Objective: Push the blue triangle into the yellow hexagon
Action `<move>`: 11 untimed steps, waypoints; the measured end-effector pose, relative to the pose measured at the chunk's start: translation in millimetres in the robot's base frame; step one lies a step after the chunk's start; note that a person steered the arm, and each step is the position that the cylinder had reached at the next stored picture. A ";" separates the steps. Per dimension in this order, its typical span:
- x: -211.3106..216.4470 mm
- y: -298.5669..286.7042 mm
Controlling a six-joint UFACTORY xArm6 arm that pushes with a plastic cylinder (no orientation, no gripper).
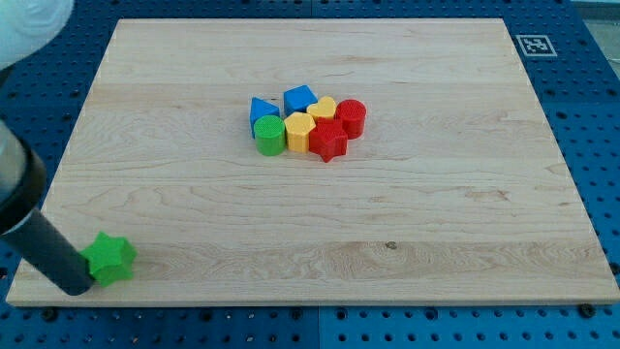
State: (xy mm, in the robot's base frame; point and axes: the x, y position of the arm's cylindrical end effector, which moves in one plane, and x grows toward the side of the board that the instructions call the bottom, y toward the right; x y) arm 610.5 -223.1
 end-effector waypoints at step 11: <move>-206.3 190.8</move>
